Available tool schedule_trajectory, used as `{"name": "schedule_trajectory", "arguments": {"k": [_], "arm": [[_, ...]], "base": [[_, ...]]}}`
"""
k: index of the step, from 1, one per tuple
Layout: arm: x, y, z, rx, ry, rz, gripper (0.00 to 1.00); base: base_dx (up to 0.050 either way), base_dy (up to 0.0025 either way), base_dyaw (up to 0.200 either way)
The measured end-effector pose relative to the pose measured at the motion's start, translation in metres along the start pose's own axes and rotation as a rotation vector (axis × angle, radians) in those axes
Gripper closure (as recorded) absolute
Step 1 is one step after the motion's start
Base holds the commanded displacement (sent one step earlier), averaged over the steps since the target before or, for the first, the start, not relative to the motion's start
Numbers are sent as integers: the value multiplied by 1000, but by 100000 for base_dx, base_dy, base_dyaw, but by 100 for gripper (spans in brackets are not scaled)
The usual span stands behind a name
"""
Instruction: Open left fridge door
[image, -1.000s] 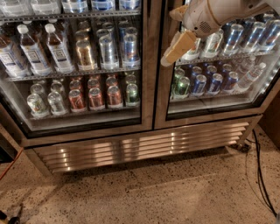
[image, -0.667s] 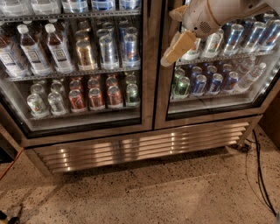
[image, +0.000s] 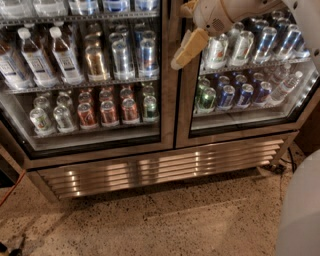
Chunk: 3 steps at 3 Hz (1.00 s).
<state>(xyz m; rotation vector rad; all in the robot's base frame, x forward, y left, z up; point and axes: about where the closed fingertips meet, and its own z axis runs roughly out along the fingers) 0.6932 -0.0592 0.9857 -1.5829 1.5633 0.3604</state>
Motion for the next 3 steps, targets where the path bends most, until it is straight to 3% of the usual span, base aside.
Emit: {"name": "schedule_trajectory", "arguments": {"k": [1, 3], "arm": [[0, 1, -1, 0, 0, 0, 0], [0, 1, -1, -1, 0, 0, 42]], "base": [[0, 0, 0], [0, 0, 0]]}}
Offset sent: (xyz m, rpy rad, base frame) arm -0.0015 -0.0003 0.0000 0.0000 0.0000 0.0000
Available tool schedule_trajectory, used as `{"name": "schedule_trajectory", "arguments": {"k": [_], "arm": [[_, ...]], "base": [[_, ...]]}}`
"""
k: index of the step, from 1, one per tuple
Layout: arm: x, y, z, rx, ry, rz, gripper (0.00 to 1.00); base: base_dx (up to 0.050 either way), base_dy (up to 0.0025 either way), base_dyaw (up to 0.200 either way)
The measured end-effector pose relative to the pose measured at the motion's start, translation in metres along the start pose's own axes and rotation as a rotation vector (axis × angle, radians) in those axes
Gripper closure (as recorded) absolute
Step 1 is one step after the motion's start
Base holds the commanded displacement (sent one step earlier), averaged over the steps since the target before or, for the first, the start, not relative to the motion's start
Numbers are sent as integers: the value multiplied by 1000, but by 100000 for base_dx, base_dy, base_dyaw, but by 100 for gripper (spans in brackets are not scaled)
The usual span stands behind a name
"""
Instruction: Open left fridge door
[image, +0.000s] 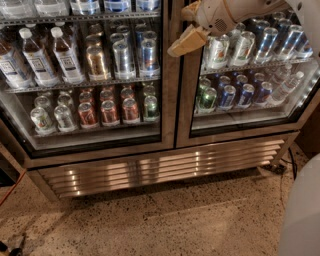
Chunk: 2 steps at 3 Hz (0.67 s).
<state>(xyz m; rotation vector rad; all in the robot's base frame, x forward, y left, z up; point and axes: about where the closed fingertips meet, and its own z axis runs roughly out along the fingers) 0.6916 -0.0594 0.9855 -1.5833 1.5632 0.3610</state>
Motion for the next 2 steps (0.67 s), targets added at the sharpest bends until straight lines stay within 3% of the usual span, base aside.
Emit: {"name": "schedule_trajectory", "arguments": {"k": [1, 2], "arm": [[0, 1, 5, -20, -4, -2, 66], [-1, -1, 2, -20, -4, -2, 64]], "base": [[0, 0, 0], [0, 0, 0]]}}
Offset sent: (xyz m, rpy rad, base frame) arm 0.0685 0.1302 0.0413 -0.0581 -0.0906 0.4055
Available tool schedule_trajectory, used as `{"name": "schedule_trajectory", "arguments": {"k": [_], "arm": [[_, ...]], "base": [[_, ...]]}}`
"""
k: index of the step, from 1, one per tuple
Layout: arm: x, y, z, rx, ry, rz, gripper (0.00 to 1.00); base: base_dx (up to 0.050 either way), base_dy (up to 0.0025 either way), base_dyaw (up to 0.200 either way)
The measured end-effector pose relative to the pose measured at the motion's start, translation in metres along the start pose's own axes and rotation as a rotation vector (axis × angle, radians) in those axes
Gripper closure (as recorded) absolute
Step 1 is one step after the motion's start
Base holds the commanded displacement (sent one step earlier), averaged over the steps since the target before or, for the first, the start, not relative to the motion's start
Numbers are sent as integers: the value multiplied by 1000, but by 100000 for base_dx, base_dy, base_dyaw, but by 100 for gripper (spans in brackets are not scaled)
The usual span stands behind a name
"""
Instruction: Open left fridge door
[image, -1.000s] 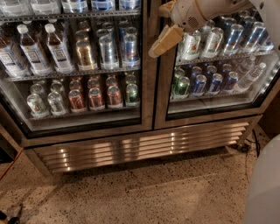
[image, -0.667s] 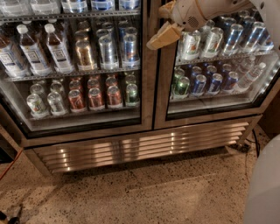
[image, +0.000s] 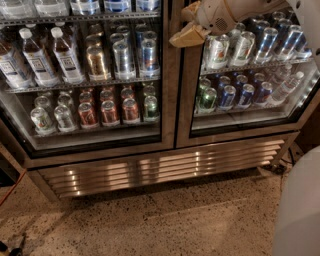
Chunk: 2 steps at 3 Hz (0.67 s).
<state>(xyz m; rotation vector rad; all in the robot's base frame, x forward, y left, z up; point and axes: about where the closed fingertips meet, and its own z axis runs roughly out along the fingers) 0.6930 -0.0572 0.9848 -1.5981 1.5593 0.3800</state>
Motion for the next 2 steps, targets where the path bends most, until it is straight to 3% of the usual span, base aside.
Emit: {"name": "schedule_trajectory", "arguments": {"k": [2], "arm": [[1, -2, -3, 0, 0, 0, 59]], "base": [[0, 0, 0]]}}
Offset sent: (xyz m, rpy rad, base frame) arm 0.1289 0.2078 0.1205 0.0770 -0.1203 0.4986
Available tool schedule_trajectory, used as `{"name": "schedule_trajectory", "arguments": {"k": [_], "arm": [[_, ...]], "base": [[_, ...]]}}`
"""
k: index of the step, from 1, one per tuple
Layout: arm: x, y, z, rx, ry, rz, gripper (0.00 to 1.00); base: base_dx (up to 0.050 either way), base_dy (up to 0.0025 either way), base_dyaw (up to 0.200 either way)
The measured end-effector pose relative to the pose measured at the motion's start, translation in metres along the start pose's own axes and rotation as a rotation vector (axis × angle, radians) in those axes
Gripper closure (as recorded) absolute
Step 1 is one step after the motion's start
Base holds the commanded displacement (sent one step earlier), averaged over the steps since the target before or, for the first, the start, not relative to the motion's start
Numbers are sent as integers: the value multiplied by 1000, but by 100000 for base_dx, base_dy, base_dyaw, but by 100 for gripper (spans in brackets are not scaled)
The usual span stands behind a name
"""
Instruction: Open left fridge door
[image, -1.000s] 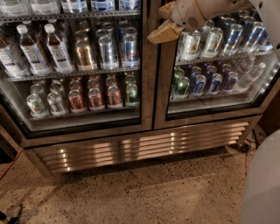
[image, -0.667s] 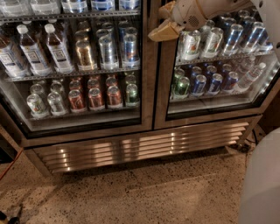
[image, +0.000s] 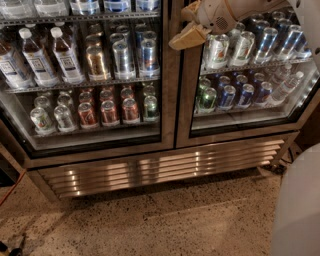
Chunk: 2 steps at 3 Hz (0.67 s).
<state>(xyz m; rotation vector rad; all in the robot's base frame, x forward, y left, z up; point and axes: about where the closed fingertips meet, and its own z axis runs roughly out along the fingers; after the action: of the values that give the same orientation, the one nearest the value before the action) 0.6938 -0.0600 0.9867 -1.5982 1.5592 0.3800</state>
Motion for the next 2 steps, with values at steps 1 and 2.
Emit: {"name": "schedule_trajectory", "arguments": {"k": [1, 2], "arm": [[0, 0, 0, 0, 0, 0, 48], [0, 0, 0, 0, 0, 0, 68]], "base": [[0, 0, 0], [0, 0, 0]]}}
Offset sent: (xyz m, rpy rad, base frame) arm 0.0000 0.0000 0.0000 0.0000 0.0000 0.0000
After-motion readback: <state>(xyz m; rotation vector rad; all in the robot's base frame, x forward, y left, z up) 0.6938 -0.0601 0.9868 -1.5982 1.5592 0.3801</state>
